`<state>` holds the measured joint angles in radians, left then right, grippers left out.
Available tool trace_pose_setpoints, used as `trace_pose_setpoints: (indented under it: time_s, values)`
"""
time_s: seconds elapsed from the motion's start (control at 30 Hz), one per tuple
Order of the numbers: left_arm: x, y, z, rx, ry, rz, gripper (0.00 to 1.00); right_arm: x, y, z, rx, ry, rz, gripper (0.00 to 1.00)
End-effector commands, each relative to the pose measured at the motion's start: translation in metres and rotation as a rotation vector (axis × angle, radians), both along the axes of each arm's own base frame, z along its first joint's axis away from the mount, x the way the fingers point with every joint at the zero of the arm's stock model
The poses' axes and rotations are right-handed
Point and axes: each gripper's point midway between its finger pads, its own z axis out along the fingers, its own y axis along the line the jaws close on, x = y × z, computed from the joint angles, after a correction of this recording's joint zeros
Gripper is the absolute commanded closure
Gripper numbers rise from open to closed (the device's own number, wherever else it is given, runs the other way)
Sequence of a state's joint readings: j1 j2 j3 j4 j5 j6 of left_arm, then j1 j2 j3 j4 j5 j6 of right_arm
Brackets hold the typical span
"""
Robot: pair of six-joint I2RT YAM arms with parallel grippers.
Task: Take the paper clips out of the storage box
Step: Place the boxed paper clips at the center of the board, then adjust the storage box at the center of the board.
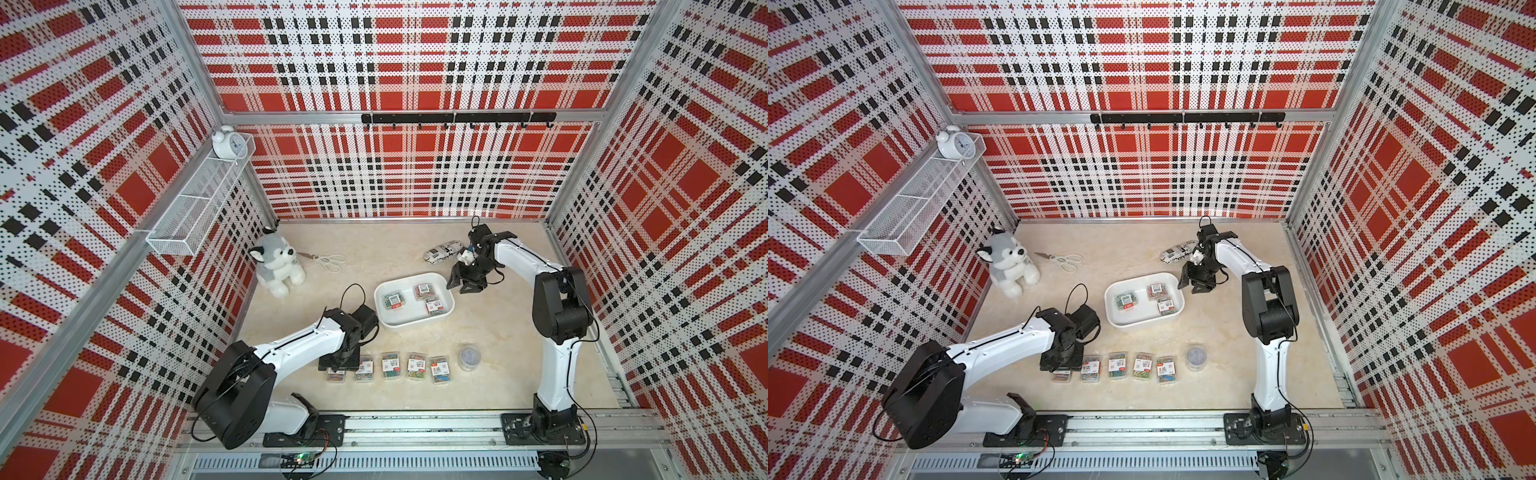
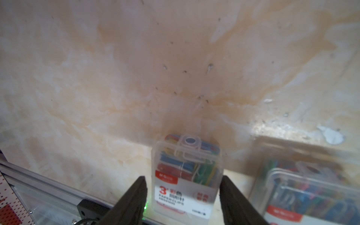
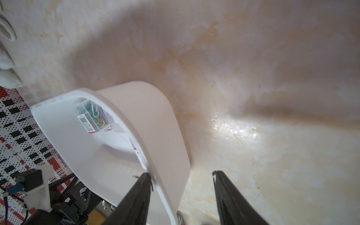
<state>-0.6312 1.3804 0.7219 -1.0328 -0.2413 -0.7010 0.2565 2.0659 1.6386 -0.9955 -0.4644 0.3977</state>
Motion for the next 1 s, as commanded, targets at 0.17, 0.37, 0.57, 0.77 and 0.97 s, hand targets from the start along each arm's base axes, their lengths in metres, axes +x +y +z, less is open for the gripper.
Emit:
trace_pose_setpoints:
  time_s: [0.17, 0.37, 0.57, 0.77, 0.97]
  values:
    - [0.005, 0.004, -0.003, 0.023, -0.003, -0.021, 0.33, 0.002, -0.002, 0.008, 0.005, -0.024, 0.002, 0.42]
    - [0.005, 0.003, -0.002, 0.021, 0.000, -0.022, 0.27, 0.002, -0.003, 0.011, 0.004, -0.030, -0.002, 0.42]
    - [0.017, 0.001, 0.018, 0.021, -0.046, -0.019, 0.22, 0.003, -0.004, 0.016, -0.001, -0.040, -0.004, 0.41]
    - [0.053, 0.001, 0.067, 0.012, -0.182, 0.002, 0.21, 0.008, -0.005, 0.030, -0.009, -0.074, -0.016, 0.39]
    - [0.108, 0.001, 0.139, -0.026, -0.413, 0.051, 0.20, 0.013, -0.010, 0.051, -0.028, -0.120, -0.046, 0.38]
